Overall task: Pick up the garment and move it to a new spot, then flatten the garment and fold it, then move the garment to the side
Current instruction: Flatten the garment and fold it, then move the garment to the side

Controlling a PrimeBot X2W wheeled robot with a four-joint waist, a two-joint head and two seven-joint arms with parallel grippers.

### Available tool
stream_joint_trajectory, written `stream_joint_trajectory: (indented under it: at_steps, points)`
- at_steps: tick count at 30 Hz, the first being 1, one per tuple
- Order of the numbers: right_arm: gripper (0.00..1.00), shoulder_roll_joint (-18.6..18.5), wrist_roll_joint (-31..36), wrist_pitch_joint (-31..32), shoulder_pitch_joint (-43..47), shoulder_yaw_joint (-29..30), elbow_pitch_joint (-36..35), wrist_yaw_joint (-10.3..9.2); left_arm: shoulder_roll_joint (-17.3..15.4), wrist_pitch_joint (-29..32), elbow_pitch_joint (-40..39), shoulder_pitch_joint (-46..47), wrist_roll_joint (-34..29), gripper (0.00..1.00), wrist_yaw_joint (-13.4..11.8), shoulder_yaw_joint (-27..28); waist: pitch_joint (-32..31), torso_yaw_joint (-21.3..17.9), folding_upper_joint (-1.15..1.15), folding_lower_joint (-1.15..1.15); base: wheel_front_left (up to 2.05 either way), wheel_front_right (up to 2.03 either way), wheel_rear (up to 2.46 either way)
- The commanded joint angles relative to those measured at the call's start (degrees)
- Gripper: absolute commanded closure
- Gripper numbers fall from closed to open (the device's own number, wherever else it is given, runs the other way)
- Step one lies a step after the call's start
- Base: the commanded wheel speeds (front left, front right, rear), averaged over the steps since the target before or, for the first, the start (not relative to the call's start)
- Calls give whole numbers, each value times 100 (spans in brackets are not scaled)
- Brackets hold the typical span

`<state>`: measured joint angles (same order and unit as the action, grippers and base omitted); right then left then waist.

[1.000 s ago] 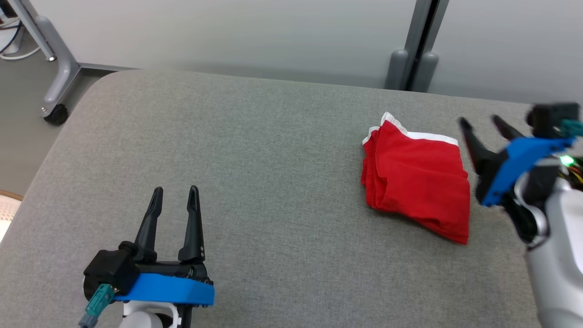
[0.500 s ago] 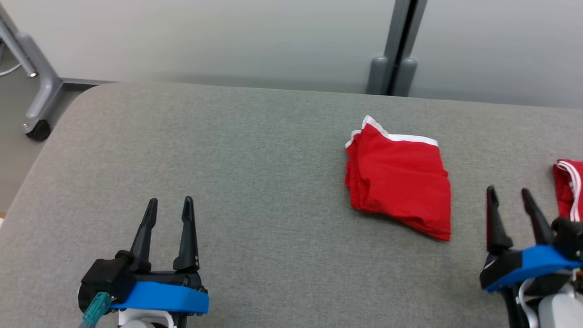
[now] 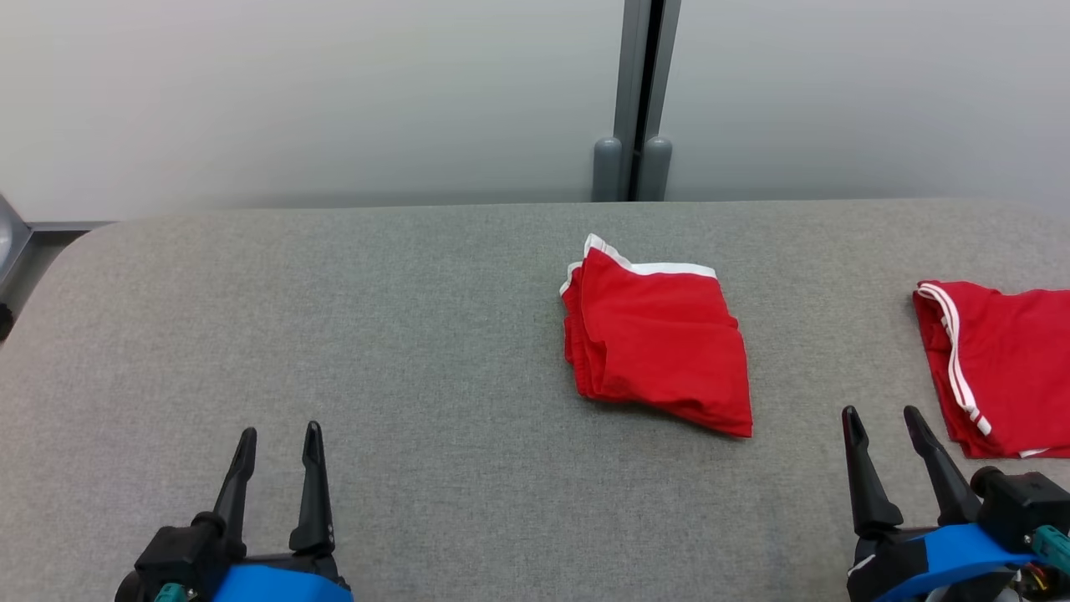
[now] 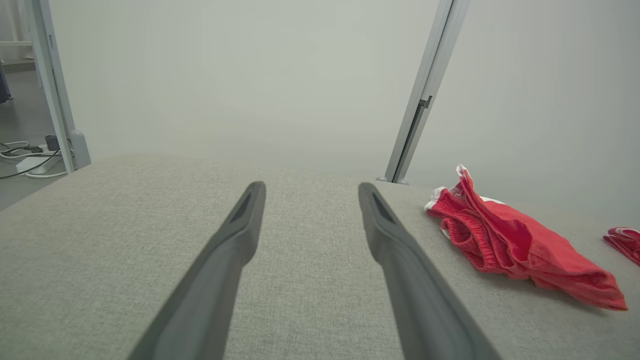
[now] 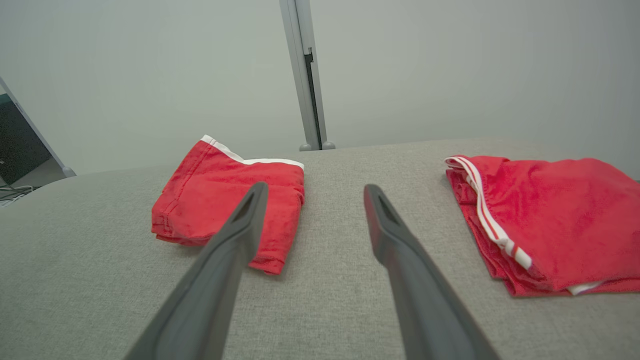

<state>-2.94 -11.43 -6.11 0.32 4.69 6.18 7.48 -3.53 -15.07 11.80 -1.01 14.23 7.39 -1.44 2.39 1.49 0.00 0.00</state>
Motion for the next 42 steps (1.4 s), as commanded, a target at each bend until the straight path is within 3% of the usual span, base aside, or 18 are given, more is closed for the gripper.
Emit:
stream_joint_trajectory:
  at_steps: [1, 32, 36, 42]
  points:
    - [0, 5, 0, 20, 101, -2, -22, 3, -36, -12, 56, -87, -23, 0, 7, -17, -67, -53, 0, 0, 0, 0, 0]
    - [0, 5, -252, 177, 223, -138, 152, 3, -62, -12, 299, -299, -181, 0, -8, 76, -341, -173, 0, 0, 0, 0, 0]
    - [0, 4, -254, 483, -84, -263, 238, 3, -52, -12, 254, -243, -180, 0, -7, 61, -265, -168, 0, 0, 0, 0, 0]
    - [0, -1, -175, 1799, -1336, -249, 534, 3, -41, -12, 139, 35, -225, 0, -3, -23, 120, -89, 0, 0, 0, 0, 0]
